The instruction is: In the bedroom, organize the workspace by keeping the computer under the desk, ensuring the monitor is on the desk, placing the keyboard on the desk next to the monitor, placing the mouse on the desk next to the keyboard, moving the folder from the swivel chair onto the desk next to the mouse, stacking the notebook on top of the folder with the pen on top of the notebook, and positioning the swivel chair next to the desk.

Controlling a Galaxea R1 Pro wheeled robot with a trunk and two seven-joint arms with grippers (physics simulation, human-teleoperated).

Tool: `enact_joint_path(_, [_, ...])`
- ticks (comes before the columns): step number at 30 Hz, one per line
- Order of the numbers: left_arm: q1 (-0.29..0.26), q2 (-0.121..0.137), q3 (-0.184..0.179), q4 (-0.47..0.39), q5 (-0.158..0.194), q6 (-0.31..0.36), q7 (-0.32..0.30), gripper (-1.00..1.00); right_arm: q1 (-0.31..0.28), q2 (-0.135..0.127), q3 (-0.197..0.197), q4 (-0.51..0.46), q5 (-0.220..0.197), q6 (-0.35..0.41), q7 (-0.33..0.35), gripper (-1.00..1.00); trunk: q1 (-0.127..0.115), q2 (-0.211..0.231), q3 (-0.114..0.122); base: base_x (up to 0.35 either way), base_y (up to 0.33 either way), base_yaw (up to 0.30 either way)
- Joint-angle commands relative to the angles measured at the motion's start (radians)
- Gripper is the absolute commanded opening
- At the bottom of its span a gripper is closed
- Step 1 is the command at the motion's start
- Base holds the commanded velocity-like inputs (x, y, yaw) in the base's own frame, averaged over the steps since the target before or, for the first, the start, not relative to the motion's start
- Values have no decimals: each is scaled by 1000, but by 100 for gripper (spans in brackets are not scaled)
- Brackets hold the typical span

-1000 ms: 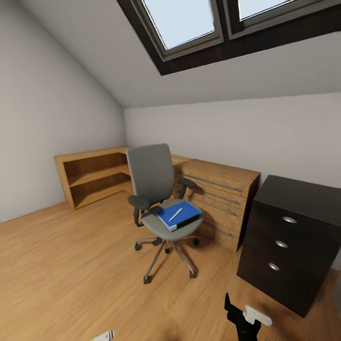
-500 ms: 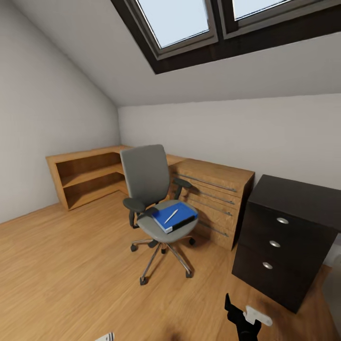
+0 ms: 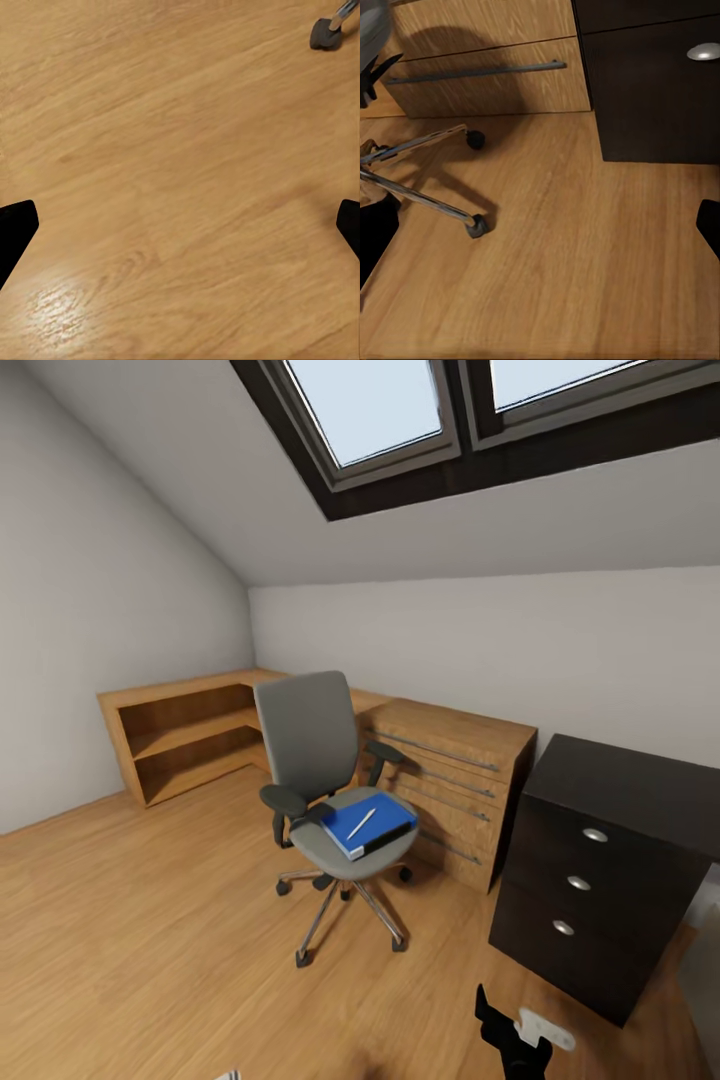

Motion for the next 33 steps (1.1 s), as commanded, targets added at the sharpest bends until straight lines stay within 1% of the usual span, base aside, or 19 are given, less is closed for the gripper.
enact_joint_path(1, [0,1,-1,0,11,-6,3,100,-1,1,-4,3,-9,-2,10,100,-4,7,2,0,0,0])
enact_joint_path(5, [0,0,-2,1,11,-5,3,100,-1,1,-4,2,-9,0,10,100,-19,35,15,-127,-79,0])
enact_joint_path(8, [0,1,-1,1,11,-4,2,100,-1,5,-4,2,-8,0,10,100,-31,56,24,-287,-125,0])
enact_joint_path(12, [0,3,1,1,12,-5,2,100,-1,3,-4,2,-8,0,10,100,-46,84,37,-326,-30,0])
enact_joint_path(21, [0,5,6,1,16,-7,2,100,-1,3,-4,2,-9,-3,10,100,-81,147,64,-337,81,-186])
enact_joint_path(33, [0,5,7,1,18,-6,4,100,-1,6,-4,2,-5,-2,10,100,-127,231,102,-338,109,-15])
